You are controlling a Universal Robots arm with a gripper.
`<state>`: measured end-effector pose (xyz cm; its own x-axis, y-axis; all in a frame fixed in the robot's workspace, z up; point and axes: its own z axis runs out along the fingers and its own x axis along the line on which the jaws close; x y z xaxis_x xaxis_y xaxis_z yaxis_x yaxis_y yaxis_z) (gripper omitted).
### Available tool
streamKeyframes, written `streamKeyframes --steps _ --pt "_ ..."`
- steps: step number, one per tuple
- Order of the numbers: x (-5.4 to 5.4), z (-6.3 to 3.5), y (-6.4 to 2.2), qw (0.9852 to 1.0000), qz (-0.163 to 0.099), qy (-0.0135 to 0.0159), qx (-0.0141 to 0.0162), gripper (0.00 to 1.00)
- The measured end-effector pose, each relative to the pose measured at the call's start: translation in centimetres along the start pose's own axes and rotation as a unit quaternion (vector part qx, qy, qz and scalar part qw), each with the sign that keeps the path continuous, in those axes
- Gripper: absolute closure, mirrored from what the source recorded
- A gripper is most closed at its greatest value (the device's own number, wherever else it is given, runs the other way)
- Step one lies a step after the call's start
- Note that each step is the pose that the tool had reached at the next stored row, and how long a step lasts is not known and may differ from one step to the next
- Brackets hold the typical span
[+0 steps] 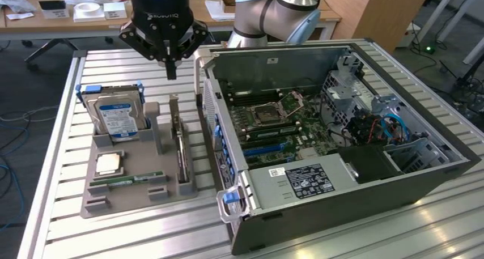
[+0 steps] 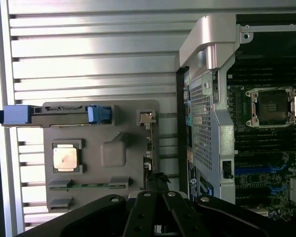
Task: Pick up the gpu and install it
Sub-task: 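Reach for the gpu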
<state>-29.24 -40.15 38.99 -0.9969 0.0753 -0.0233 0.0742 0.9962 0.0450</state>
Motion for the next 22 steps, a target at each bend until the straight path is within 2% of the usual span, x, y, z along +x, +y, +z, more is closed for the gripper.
streamKeyframes --steps 15,22 --pt "-0.1 -0.08 -1.8 1.0 0.0 0.0 0.0 0.89" --pt "-0.1 -0.09 -2.01 1.0 0.0 0.0 0.0 0.89"
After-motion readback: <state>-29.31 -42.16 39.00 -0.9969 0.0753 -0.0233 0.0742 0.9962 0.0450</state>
